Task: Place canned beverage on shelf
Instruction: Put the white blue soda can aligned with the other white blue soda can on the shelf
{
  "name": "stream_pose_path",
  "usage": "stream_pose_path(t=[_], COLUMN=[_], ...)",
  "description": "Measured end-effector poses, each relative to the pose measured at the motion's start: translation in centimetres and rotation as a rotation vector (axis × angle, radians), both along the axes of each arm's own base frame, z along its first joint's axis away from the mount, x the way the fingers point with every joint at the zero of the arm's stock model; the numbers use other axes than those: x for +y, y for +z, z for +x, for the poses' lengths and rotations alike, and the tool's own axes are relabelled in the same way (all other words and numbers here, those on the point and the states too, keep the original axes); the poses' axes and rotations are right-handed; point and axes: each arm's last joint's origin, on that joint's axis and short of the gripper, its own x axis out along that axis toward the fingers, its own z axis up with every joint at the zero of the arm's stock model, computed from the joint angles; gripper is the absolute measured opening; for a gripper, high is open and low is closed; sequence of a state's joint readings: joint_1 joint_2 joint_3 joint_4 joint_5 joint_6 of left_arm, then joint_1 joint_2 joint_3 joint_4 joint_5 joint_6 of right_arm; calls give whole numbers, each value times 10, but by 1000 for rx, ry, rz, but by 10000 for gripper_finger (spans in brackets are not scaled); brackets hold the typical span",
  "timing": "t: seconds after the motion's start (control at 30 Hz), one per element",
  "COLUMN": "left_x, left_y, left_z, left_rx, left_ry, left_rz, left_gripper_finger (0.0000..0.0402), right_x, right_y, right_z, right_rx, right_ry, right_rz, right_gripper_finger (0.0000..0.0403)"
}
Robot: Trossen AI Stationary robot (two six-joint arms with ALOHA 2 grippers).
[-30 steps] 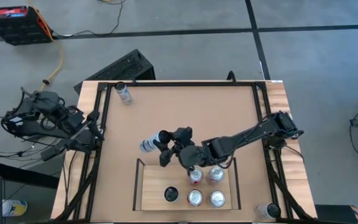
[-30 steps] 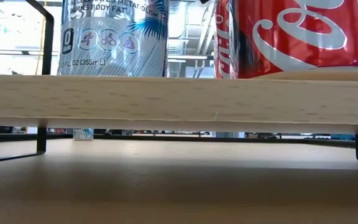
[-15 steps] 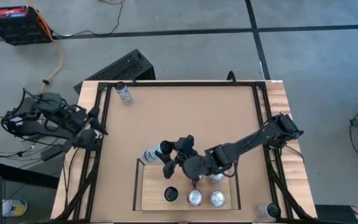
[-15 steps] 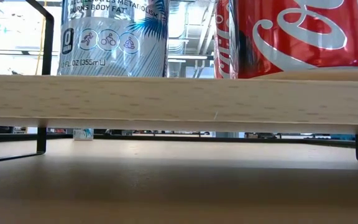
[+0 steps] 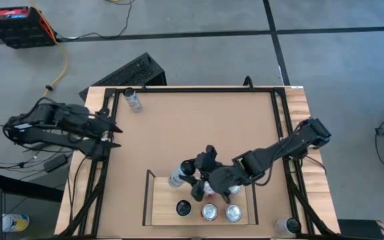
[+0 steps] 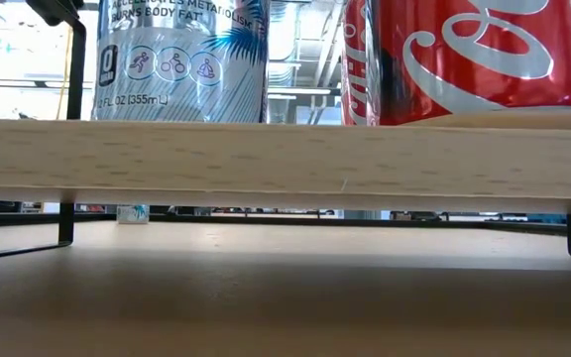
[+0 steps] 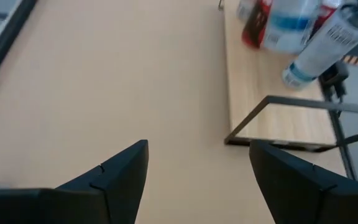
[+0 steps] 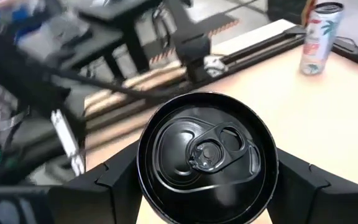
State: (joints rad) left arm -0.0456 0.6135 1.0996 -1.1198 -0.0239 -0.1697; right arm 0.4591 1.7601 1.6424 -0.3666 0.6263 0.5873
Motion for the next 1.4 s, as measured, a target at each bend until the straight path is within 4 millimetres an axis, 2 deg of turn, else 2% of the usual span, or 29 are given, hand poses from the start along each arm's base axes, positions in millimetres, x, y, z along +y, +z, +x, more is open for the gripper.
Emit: stream_pose_path(t=[0.17, 0.5, 0.9, 1.4], left_x=[-1, 0, -1, -1], left_y=[-3, 0, -1, -1], left_z=[6, 19, 34, 37], left_rx=[52, 14, 27, 24], left_ry=[9, 50, 50, 34], left_rz=[-24, -41, -36, -15], left_gripper_finger=[261, 261, 261, 261], right_x=[-11, -28, -21, -13], right_y=[13, -2, -40, -67], right_z=[-8, 4, 24, 42], right_rx=[27, 154, 265, 276], right_ry=[92, 258, 299, 306], right_rz=[-17, 12, 13, 27], right_gripper_finger=[279, 279, 279, 279])
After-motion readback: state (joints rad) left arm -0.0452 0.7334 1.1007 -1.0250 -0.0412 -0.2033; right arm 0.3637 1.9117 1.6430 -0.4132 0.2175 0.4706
